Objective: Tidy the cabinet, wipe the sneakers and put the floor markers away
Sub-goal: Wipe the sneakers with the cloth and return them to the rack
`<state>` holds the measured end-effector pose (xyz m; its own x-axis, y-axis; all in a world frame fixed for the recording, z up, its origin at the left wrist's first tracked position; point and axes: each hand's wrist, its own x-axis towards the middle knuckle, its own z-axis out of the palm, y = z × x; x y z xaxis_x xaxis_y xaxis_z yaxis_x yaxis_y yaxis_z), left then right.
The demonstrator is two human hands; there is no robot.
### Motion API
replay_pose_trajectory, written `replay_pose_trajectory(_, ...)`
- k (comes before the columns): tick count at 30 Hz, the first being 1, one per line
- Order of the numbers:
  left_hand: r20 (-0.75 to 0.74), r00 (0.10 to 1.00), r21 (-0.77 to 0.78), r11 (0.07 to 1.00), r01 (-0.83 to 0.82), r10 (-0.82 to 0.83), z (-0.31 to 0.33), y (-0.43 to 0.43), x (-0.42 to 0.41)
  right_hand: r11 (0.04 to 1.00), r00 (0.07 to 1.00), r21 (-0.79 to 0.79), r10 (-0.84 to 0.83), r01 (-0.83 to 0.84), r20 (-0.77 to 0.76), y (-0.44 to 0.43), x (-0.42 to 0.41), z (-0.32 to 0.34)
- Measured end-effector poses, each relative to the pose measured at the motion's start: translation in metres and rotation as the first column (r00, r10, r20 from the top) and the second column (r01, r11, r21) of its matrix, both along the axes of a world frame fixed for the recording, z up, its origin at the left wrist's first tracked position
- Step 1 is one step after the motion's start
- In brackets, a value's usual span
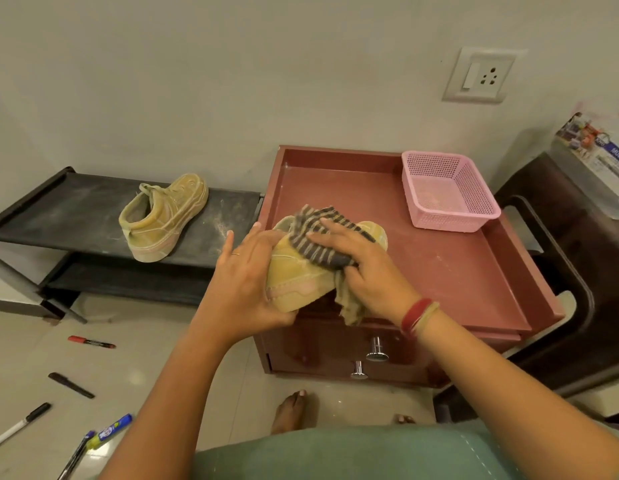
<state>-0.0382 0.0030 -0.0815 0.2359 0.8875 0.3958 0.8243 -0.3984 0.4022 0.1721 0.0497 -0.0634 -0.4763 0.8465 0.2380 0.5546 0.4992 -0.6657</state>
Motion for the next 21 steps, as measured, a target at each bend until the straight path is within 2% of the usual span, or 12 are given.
replay_pose_trajectory(2,0.001,1.000,0.014,1.000,-0.002,0.002,0.001,0.000,0.002,0.998,0.998,0.019,-0.056,0.056,-0.003,-0.002,-0.003,0.004)
replay_pose_trajectory(5,0.006,1.000,0.013,1.000,-0.003,0.002,0.001,0.001,0.003,0.982,0.985,0.102,0.149,-0.158,0.092,-0.020,-0.012,-0.001)
replay_pose_trajectory(6,0.012,1.000,0.009,1.000,-0.007,0.007,0.001,0.001,0.003,0.978,0.981,0.107,0.166,-0.177,0.105,-0.018,-0.011,-0.002)
replay_pose_trajectory(8,0.014,1.000,0.008,1.000,-0.005,0.005,0.003,0.001,0.003,0.997,0.998,0.069,0.020,-0.024,0.055,-0.002,-0.003,0.002)
replay_pose_trajectory(10,-0.007,1.000,0.015,1.000,-0.004,0.004,0.002,0.001,0.002,0.995,0.993,0.071,-0.081,0.075,0.090,0.003,-0.002,0.005)
replay_pose_trajectory(14,-0.004,1.000,0.004,1.000,-0.011,0.011,-0.002,0.001,-0.005,0.966,0.951,0.153,0.164,-0.209,0.263,-0.019,-0.011,-0.008)
replay_pose_trajectory(15,-0.010,1.000,-0.007,1.000,-0.010,0.010,-0.002,0.001,-0.005,0.969,0.953,0.152,0.149,-0.194,0.264,-0.016,-0.009,-0.007)
replay_pose_trajectory(18,-0.040,0.999,-0.012,1.000,-0.013,0.013,0.002,0.001,-0.005,0.992,0.980,0.122,-0.024,0.000,0.199,-0.001,0.002,-0.001)
replay_pose_trajectory(21,-0.078,0.997,0.023,1.000,0.004,-0.002,0.002,0.000,-0.006,0.987,0.972,0.110,0.089,-0.115,0.216,-0.017,0.004,-0.006)
